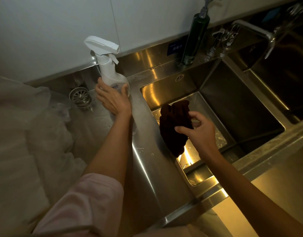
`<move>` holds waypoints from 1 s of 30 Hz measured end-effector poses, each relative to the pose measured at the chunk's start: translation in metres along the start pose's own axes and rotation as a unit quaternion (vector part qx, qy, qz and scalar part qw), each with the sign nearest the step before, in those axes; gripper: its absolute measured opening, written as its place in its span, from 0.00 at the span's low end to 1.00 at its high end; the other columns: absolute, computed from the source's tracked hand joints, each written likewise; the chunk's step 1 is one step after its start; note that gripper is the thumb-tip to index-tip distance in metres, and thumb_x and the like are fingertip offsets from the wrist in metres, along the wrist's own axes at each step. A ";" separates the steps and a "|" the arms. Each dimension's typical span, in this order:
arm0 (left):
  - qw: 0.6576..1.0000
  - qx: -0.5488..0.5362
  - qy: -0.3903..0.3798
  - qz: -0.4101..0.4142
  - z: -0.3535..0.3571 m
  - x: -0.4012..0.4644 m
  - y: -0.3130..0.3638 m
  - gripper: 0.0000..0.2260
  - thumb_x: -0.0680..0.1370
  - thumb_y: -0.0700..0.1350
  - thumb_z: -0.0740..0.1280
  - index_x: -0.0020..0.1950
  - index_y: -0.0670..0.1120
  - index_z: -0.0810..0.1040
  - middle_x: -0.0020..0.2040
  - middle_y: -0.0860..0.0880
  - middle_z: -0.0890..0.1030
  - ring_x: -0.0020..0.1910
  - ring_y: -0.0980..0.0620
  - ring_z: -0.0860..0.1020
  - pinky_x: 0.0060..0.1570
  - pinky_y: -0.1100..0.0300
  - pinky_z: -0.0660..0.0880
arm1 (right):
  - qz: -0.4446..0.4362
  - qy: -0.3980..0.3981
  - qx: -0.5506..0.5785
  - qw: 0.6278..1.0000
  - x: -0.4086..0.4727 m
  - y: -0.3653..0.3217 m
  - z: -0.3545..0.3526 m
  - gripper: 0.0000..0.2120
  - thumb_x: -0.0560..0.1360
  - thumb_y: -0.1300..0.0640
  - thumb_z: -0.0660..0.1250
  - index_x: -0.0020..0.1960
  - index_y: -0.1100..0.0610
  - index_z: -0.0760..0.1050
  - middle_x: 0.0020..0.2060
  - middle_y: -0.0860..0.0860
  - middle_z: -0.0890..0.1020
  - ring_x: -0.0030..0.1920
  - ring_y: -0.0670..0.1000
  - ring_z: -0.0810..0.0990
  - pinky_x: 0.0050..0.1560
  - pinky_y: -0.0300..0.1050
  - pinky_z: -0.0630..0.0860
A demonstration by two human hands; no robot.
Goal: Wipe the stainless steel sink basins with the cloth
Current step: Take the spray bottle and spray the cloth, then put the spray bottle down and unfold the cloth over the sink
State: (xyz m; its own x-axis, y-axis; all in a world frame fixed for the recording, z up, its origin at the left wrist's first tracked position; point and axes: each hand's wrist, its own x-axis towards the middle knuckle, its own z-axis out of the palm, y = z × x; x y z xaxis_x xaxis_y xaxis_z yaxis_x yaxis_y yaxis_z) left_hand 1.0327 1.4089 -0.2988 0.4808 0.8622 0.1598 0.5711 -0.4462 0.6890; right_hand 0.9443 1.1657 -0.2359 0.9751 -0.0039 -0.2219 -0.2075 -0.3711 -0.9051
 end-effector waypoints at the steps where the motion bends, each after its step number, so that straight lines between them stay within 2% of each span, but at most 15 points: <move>1: 1.000 0.001 -0.004 0.003 0.000 0.000 0.000 0.41 0.69 0.56 0.74 0.75 0.45 0.58 0.71 0.42 0.65 0.65 0.43 0.68 0.59 0.51 0.72 | -0.001 0.001 0.001 1.000 -0.001 0.000 -0.001 0.21 0.67 0.61 0.76 0.57 0.51 0.76 0.56 0.49 0.79 0.51 0.47 0.80 0.40 0.33 0.75; 5: 0.999 -0.028 -0.028 0.016 -0.003 -0.003 -0.001 0.44 0.70 0.57 0.73 0.77 0.43 0.55 0.73 0.40 0.61 0.68 0.41 0.65 0.64 0.49 0.69 | -0.004 0.007 0.000 1.000 -0.001 0.000 -0.002 0.20 0.66 0.61 0.76 0.55 0.49 0.76 0.56 0.49 0.79 0.52 0.49 0.80 0.41 0.35 0.76; 8: 0.998 -0.034 -0.040 0.032 -0.011 -0.011 -0.003 0.48 0.70 0.58 0.73 0.78 0.41 0.50 0.76 0.39 0.55 0.74 0.39 0.59 0.68 0.47 0.64 | -0.010 0.008 0.003 1.000 -0.004 -0.001 -0.003 0.20 0.66 0.61 0.76 0.54 0.48 0.75 0.56 0.49 0.79 0.52 0.49 0.80 0.42 0.37 0.78; 11: 0.997 -0.039 -0.051 0.043 -0.028 -0.031 0.001 0.48 0.71 0.52 0.74 0.78 0.40 0.47 0.77 0.37 0.50 0.75 0.38 0.55 0.71 0.45 0.62 | -0.014 0.014 0.006 1.000 -0.009 -0.003 -0.007 0.20 0.67 0.61 0.76 0.55 0.49 0.75 0.55 0.48 0.78 0.51 0.46 0.79 0.42 0.38 0.79; 14: 0.989 -0.036 -0.093 0.109 -0.048 -0.066 0.007 0.46 0.72 0.48 0.74 0.78 0.41 0.46 0.78 0.39 0.48 0.76 0.39 0.54 0.72 0.47 0.62 | -0.016 0.019 0.025 0.999 -0.011 -0.004 -0.012 0.21 0.66 0.62 0.76 0.55 0.50 0.75 0.55 0.50 0.80 0.47 0.43 0.80 0.38 0.35 0.79; 17: 0.969 -0.040 -0.164 0.180 -0.065 -0.098 0.010 0.41 0.74 0.45 0.72 0.78 0.44 0.49 0.78 0.42 0.47 0.75 0.42 0.57 0.70 0.46 0.67 | -0.024 0.018 0.046 0.998 -0.014 -0.002 -0.018 0.20 0.66 0.63 0.76 0.54 0.50 0.76 0.55 0.51 0.81 0.48 0.47 0.83 0.39 0.39 0.81; 20: 0.944 -0.047 -0.221 0.242 -0.082 -0.118 0.015 0.34 0.76 0.46 0.69 0.77 0.46 0.55 0.77 0.45 0.54 0.73 0.46 0.62 0.67 0.51 0.69 | -0.027 0.012 0.056 0.998 -0.018 0.000 -0.027 0.21 0.65 0.62 0.77 0.54 0.49 0.76 0.54 0.51 0.81 0.50 0.49 0.82 0.45 0.46 0.82; 23: 0.911 -0.080 -0.289 0.283 -0.104 -0.134 0.027 0.24 0.79 0.47 0.66 0.74 0.47 0.64 0.71 0.48 0.67 0.67 0.52 0.69 0.60 0.61 0.67 | -0.054 -0.011 0.069 0.996 -0.024 -0.001 -0.042 0.21 0.63 0.62 0.78 0.51 0.45 0.77 0.53 0.50 0.82 0.52 0.48 0.82 0.50 0.48 0.81; 25: 0.882 -0.116 -0.351 0.292 -0.118 -0.141 0.036 0.20 0.80 0.44 0.64 0.71 0.47 0.69 0.66 0.49 0.72 0.62 0.54 0.72 0.57 0.66 0.69 | -0.072 -0.030 0.072 0.994 -0.028 -0.002 -0.055 0.22 0.63 0.64 0.78 0.50 0.45 0.78 0.51 0.49 0.82 0.51 0.46 0.82 0.51 0.47 0.81; 28: 0.843 -0.164 -0.443 0.259 -0.134 -0.156 0.049 0.20 0.79 0.41 0.65 0.70 0.48 0.70 0.64 0.51 0.74 0.61 0.58 0.72 0.51 0.77 0.70 | -0.104 -0.068 0.064 0.990 -0.034 -0.004 -0.084 0.21 0.63 0.65 0.77 0.51 0.49 0.78 0.51 0.47 0.81 0.51 0.42 0.81 0.51 0.41 0.79; 30: 0.816 -0.190 -0.499 0.221 -0.142 -0.170 0.059 0.22 0.78 0.42 0.67 0.71 0.50 0.69 0.64 0.52 0.74 0.63 0.58 0.73 0.50 0.74 0.73 | -0.128 -0.092 0.056 0.986 -0.037 -0.004 -0.107 0.20 0.64 0.64 0.77 0.52 0.50 0.78 0.51 0.44 0.81 0.52 0.40 0.79 0.49 0.35 0.77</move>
State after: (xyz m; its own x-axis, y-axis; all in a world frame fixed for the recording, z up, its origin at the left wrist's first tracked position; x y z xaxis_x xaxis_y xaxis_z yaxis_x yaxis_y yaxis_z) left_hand 0.8906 1.2703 -0.1847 0.9947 -0.0724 -0.0729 0.0389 -0.3909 0.9196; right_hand 0.9176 1.0683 -0.1851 0.9677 0.2496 -0.0347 0.0253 -0.2334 -0.9720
